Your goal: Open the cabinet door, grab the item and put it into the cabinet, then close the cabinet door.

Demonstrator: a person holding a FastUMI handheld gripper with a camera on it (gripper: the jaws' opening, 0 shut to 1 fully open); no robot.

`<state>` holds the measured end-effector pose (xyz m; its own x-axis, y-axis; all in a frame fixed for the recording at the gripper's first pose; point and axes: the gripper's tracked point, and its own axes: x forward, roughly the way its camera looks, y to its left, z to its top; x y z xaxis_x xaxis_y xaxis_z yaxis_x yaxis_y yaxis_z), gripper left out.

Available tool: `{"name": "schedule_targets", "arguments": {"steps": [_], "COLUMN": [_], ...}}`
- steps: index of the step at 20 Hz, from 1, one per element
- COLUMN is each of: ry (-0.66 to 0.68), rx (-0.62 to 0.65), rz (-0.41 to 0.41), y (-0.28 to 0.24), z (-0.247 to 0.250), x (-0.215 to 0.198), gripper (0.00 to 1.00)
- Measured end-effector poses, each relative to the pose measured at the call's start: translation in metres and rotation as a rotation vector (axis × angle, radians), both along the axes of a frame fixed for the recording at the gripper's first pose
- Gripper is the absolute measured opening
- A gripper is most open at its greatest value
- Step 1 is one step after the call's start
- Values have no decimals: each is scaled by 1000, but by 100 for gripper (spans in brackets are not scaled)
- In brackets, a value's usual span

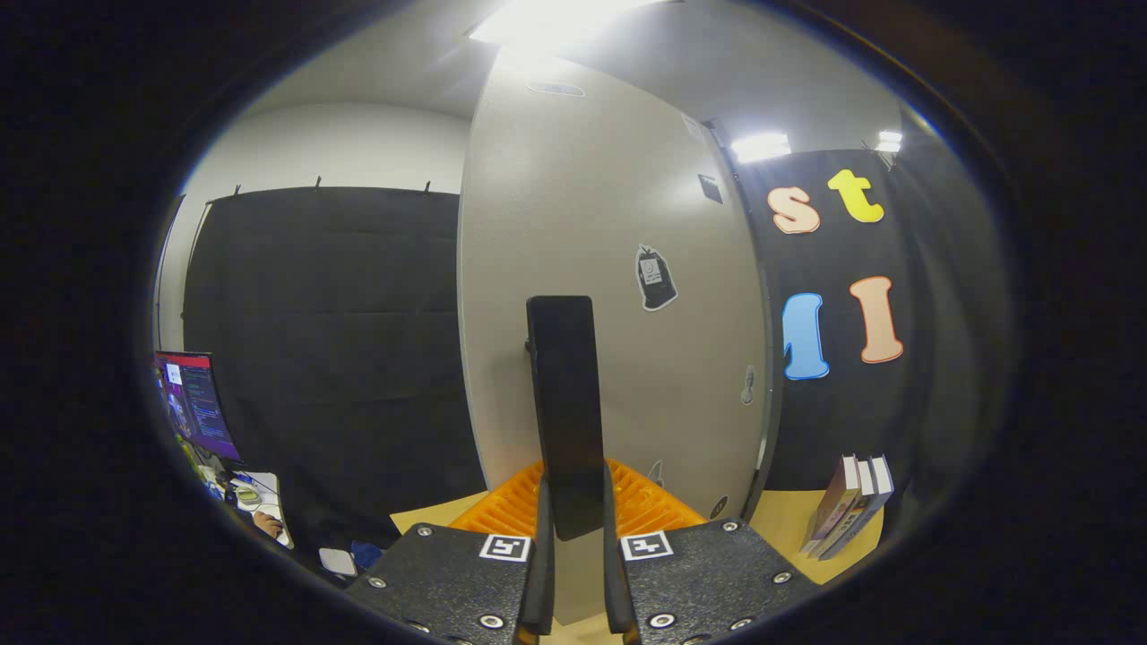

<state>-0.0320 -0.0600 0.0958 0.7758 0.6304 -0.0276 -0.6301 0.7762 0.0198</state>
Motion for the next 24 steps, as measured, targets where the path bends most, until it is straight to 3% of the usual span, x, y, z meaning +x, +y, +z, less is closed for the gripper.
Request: {"name": "schedule_targets", "arguments": {"steps": [7, 11, 15, 18, 19, 20, 23, 24], "ry": [-39, -131, -238, -294, -293, -293, -375, -412], "rx": [19, 5, 119, 151, 141, 124, 60, 25], "rz": [-173, -371, -340, -254, -242, -208, -318, -369], "y": [-47, -95, -94, -68, -59, -42, -26, -27], "z": [3, 13, 52, 65, 62, 57, 59, 62], "x": [4, 9, -27, -47, -49, -52, -39, -38], "gripper": [22, 25, 27, 45, 58, 63, 85, 86]}}
